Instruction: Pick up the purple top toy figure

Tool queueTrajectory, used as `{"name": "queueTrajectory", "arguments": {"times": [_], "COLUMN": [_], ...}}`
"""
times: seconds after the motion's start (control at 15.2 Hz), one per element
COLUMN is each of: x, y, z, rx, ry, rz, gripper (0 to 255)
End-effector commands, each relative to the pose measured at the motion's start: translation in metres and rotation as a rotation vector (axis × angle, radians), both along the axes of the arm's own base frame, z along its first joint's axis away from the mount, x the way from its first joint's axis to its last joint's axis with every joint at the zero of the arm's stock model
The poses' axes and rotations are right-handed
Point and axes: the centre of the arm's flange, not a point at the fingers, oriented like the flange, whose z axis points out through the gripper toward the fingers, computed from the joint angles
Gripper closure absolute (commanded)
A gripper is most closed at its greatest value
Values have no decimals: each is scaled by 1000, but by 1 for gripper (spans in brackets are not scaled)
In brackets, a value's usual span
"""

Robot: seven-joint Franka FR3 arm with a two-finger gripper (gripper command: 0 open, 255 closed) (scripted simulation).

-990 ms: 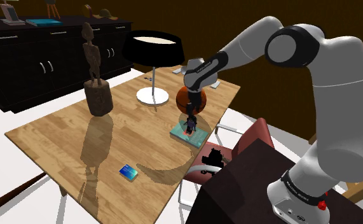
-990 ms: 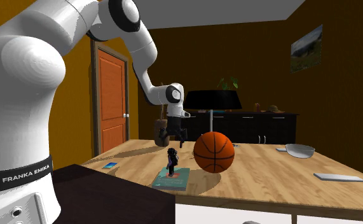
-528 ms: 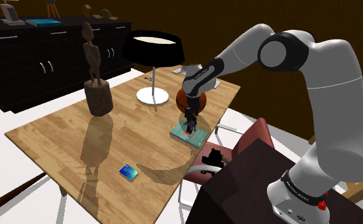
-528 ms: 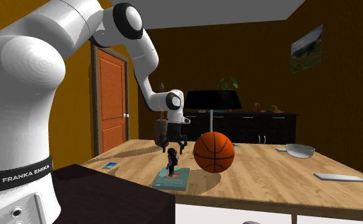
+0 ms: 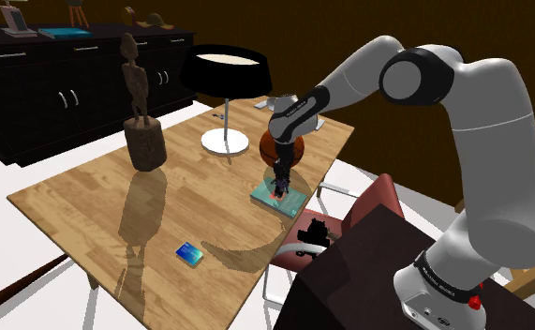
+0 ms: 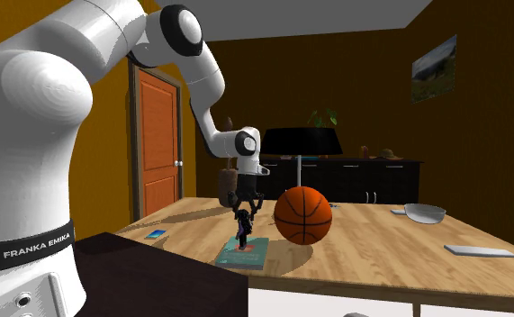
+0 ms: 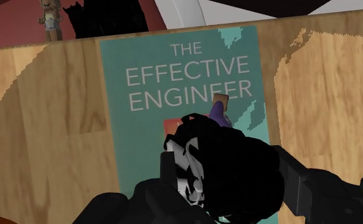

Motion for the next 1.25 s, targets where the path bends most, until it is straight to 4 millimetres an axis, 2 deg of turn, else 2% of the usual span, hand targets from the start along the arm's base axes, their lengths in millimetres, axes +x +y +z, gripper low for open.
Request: {"name": "queueTrajectory", "arguments": {"times": [0.0, 0.07, 1.06, 1.19], "x": [0, 0, 0, 0], "y": [0, 0, 0, 0], "z": [-1, -1, 78, 79], "rx": [0, 0, 0, 0], "ry": [1, 1, 1, 1], "rz": [0, 0, 0, 0], "gripper": [255, 255, 255, 255]}}
